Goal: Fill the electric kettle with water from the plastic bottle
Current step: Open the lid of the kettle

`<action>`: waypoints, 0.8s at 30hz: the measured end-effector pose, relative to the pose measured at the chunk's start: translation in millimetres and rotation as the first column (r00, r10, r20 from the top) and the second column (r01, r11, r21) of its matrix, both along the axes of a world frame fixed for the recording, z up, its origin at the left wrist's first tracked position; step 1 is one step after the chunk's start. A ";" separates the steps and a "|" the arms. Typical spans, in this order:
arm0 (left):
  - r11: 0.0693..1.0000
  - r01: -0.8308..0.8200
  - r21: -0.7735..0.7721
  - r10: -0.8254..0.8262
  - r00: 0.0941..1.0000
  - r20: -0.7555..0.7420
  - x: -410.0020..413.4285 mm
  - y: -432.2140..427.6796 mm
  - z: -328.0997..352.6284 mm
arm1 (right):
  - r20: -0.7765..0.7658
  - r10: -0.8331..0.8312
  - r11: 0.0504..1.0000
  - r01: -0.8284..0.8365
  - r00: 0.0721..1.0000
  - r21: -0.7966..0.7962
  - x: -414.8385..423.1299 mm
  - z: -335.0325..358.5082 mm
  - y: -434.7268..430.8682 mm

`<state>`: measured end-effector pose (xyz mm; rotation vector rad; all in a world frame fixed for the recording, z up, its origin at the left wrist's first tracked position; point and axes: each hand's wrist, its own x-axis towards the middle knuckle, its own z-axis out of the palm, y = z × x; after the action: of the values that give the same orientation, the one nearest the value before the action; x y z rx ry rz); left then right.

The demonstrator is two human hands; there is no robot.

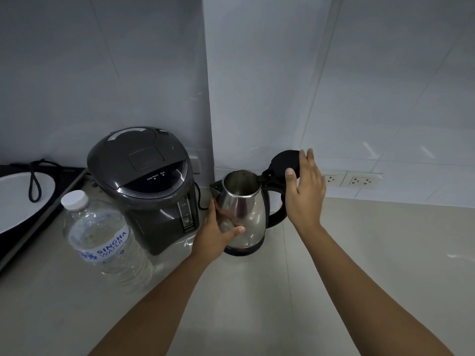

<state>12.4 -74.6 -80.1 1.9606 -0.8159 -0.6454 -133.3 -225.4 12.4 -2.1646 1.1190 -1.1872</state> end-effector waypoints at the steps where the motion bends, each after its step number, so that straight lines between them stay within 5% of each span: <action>1: 1.000 -0.001 -0.001 0.001 1.000 0.001 -0.2 0.2 0.0 | 0.024 0.027 0.999 -0.028 0.999 0.019 -3.5 -3.3 -0.9; 8: 1.000 0.005 0.010 -0.005 1.000 -0.015 0.4 -0.3 1.2 | 0.144 0.128 0.967 -0.156 0.981 0.202 -18.0 -30.6 6.9; 14: 1.000 0.008 -0.005 -0.008 0.999 -0.045 1.1 -0.6 2.0 | -0.014 0.215 0.900 -0.192 0.977 0.392 -18.2 -63.4 7.2; 24: 0.999 0.052 -0.013 -0.053 0.982 -0.182 11.6 -6.9 2.0 | 0.042 0.262 0.888 -0.258 0.964 0.380 -11.8 -59.9 6.9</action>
<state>24.0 -81.4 -78.1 1.8463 -0.7572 -0.8384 -145.1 -218.5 -47.5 -1.9410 0.9343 -0.7645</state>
